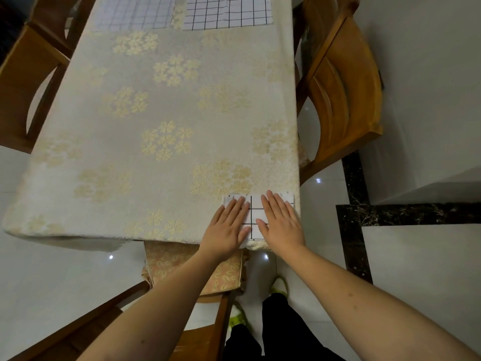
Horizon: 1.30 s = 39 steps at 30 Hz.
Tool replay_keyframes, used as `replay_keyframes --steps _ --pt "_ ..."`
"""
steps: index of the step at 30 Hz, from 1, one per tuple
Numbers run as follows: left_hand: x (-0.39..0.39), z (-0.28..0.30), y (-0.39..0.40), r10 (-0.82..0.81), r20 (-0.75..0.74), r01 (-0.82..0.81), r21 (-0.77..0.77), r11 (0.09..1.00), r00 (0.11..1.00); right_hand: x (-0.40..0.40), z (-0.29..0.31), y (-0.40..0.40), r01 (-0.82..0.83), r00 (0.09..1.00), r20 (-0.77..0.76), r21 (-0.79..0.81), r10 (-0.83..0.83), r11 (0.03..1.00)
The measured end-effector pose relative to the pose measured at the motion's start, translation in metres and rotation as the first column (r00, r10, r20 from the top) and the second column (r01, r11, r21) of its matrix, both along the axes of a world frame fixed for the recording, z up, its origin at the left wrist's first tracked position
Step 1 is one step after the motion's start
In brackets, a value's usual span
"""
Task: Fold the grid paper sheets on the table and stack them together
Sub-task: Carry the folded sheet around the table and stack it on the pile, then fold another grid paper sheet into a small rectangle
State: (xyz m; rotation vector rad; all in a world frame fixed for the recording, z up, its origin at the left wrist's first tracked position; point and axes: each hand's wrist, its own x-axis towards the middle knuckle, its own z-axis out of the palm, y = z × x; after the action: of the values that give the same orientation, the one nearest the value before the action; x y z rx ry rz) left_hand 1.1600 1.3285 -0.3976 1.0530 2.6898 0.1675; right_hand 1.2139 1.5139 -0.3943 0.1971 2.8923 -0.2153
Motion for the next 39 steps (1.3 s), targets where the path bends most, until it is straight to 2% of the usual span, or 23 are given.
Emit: replay_keyframes --steps 6,12,20,22,27,34,39 --pt "-0.01 0.001 -0.004 0.086 0.028 -0.083 -0.075 0.994 0.996 0.005 0.003 0.015 0.033 0.998 0.05 0.008 -0.034 0.999" --pt "-0.016 0.002 -0.006 0.086 0.033 -0.083 -0.1 0.992 0.996 0.004 0.001 0.017 0.019 0.998 0.052 -0.02 -0.017 1.0" --pt "-0.025 0.017 0.001 0.107 0.164 -0.073 -0.198 0.978 0.981 -0.004 0.012 0.024 -0.033 0.982 0.183 -0.082 0.048 0.996" --pt "-0.029 0.028 0.002 0.141 0.195 -0.11 -0.16 0.981 0.971 -0.008 0.022 0.026 -0.037 0.981 0.187 -0.107 0.057 0.994" --pt "-0.016 0.065 -0.007 0.263 0.082 -0.264 0.001 0.965 0.961 -0.012 0.053 0.027 0.009 0.999 0.046 -0.212 0.0 0.977" --pt "0.021 0.104 -0.054 0.408 0.094 -0.397 -0.116 0.91 0.908 -0.016 0.089 -0.013 -0.164 0.976 0.115 -0.187 0.187 0.969" --pt "0.058 0.127 -0.093 0.503 0.036 -0.494 -0.145 0.857 0.863 -0.012 0.114 -0.067 -0.379 0.901 0.159 -0.16 0.403 0.911"
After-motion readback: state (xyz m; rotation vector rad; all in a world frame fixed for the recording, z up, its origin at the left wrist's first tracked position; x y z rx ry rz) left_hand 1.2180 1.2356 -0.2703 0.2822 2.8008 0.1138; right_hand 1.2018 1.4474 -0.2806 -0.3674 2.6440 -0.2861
